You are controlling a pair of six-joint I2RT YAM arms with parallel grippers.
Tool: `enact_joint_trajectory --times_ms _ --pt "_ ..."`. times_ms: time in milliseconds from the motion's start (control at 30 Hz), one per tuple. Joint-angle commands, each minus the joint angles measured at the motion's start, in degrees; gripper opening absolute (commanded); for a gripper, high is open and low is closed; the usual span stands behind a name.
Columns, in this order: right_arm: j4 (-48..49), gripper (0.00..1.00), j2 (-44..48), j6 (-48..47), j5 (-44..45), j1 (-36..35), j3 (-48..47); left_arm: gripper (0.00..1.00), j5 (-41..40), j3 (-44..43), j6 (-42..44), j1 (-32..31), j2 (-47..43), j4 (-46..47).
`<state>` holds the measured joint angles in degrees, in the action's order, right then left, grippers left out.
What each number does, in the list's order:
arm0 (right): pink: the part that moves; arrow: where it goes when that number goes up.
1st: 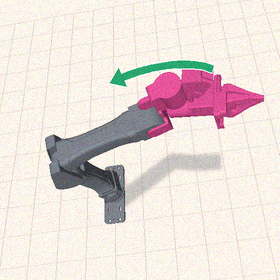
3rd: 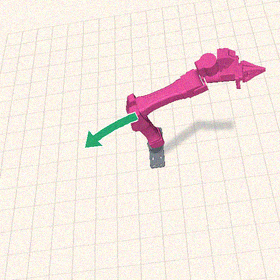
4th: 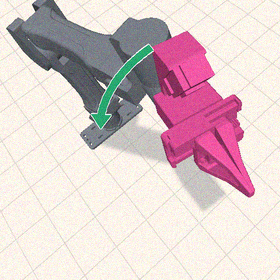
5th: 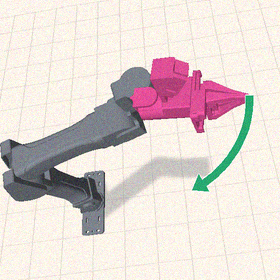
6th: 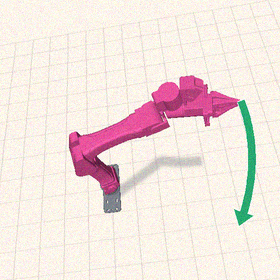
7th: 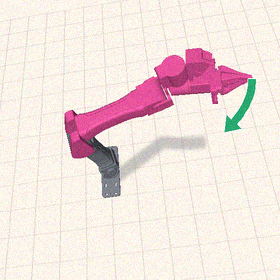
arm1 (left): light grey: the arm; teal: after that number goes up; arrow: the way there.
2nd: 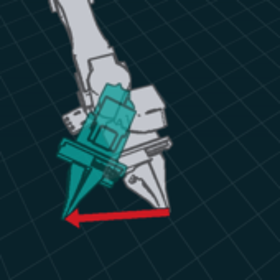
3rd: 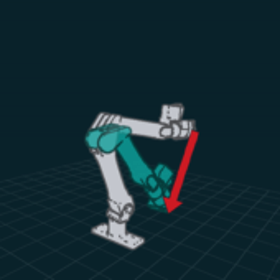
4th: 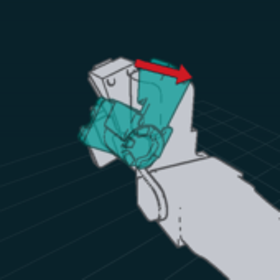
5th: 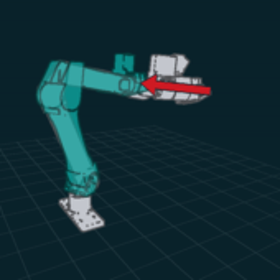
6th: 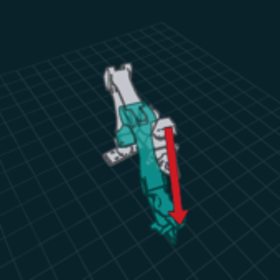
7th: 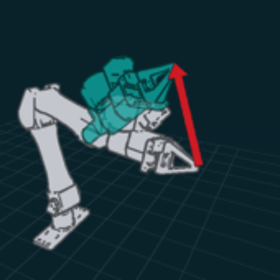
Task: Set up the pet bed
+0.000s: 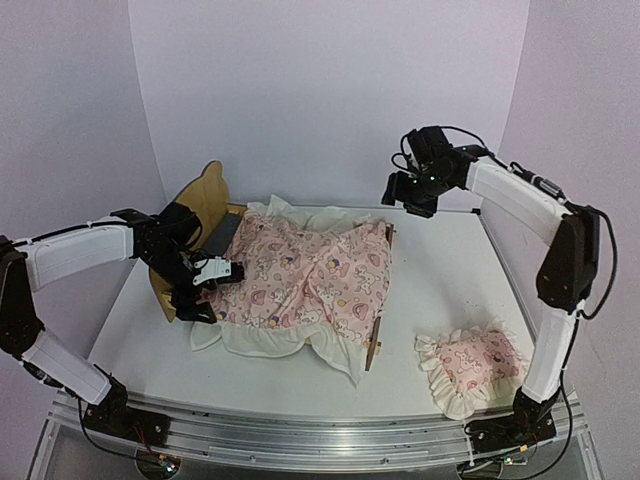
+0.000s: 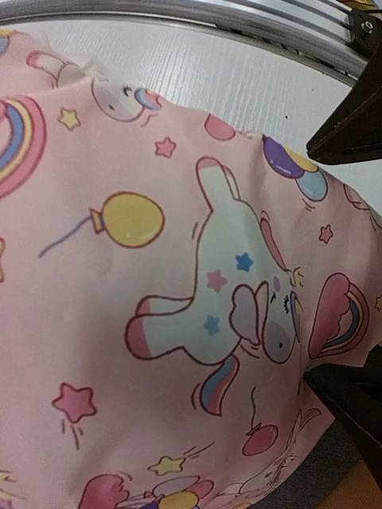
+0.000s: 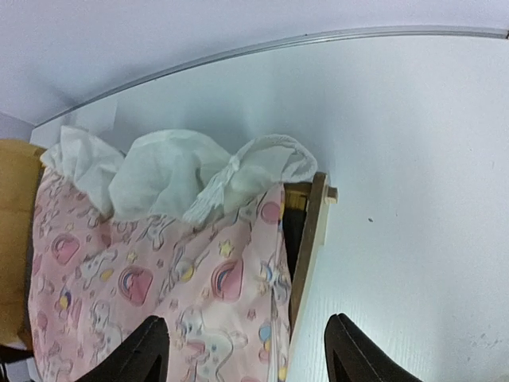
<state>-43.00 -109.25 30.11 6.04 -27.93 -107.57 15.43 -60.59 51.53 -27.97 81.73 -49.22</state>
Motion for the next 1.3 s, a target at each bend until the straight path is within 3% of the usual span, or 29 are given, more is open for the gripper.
enact_joint_trajectory --times_ms 0,167,267,367,433,500,667,767,900,1100,1133,1200,1233,1267 --pt "-1.02 0.64 -11.15 -2.97 -4.18 0.23 -9.03 0.80 -3.98 2.48 1.61 -0.01 -0.71 4.82" --pt "-0.95 0.56 -19.25 -3.52 -7.52 0.68 -16.25 0.53 -3.33 2.20 0.17 0.00 0.08 5.24" --pt "-0.95 0.48 -20.69 -3.49 -8.81 0.67 -16.75 0.29 -3.56 2.10 -0.33 0.01 -0.11 5.94" --pt "-0.95 0.32 -20.53 -4.05 -8.26 0.84 -15.80 0.07 -4.42 0.86 -0.72 0.02 -0.43 6.06" --pt "-0.95 0.12 -20.32 -4.19 -8.95 1.33 -16.26 0.00 -5.82 -0.90 -0.65 0.02 -0.73 6.12" --pt "-0.95 0.00 -19.98 -4.10 -9.25 1.94 -18.42 0.00 -8.68 -3.30 0.52 0.20 -1.21 6.51" --pt "0.03 0.00 -17.91 -5.78 -6.19 2.83 -25.35 0.00 -13.55 -9.79 4.07 2.30 -2.96 9.92" --pt "3.87 0.00 -15.17 -6.19 -4.62 3.04 -24.60 0.00 -14.23 -12.89 5.47 2.96 -3.04 7.59" --pt "10.52 0.00 -13.00 -5.79 -2.74 3.06 -20.54 0.00 -16.90 -10.99 8.87 5.73 -3.70 9.55" --pt "12.17 0.00 -16.47 -1.61 -5.37 3.05 -19.78 0.00 -17.96 -8.66 12.02 10.72 -2.23 11.69" --pt "12.22 0.01 -17.06 -0.77 -7.14 3.06 -19.81 0.00 -17.95 -7.85 12.62 10.80 -2.20 11.83" --pt "12.15 0.15 -17.35 0.07 -8.80 3.02 -19.19 0.00 -16.66 -6.88 13.14 10.83 -2.27 11.93" --pt "12.15 0.22 -16.48 0.00 -9.03 3.03 -18.26 0.04 -15.25 -7.15 12.92 10.82 -2.30 11.14" --pt "12.16 0.30 -15.44 -0.43 -9.00 3.05 -16.81 0.18 -12.55 -7.78 12.62 10.80 -2.24 9.66"
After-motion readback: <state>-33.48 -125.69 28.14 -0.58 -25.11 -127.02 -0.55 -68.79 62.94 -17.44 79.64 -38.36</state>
